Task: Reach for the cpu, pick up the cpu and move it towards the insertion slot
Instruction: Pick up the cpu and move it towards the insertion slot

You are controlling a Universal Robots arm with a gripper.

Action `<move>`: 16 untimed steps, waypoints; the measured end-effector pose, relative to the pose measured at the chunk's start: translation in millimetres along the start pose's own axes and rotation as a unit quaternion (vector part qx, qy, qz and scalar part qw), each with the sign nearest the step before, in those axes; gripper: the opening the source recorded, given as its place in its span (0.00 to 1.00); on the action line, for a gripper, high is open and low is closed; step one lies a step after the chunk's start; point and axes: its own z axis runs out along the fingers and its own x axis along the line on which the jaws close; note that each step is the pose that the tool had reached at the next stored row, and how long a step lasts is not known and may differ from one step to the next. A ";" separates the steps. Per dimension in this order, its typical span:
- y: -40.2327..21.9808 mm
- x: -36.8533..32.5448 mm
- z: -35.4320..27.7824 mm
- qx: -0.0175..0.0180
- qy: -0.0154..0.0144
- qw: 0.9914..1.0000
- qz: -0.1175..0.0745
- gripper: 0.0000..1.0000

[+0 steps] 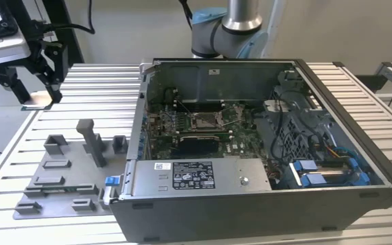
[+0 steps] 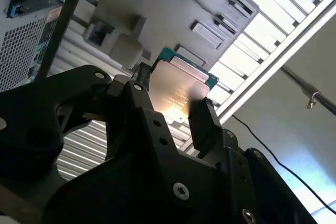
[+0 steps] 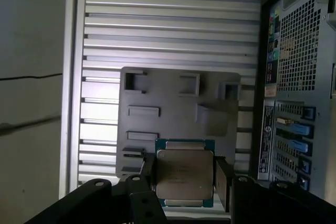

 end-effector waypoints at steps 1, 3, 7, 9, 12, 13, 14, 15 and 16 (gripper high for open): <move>-0.1 -2.7 0.0 0.000 0.000 1.000 0.000 0.00; -0.3 -8.4 -0.1 0.000 0.001 1.000 0.000 0.00; -0.7 -19.8 -0.2 0.000 0.002 1.000 0.000 0.00; -0.9 -25.4 -0.3 0.000 0.003 1.000 0.000 0.00; -1.2 -34.1 -0.4 0.000 0.004 1.000 0.000 0.00; -1.2 -36.9 -0.4 0.000 0.004 1.000 0.000 0.00; -1.3 -39.7 -0.5 0.000 0.005 1.000 0.000 0.00; -1.4 -42.6 -0.5 0.000 0.005 1.000 0.000 0.00; -1.5 -45.1 -0.6 0.000 0.005 1.000 0.000 0.00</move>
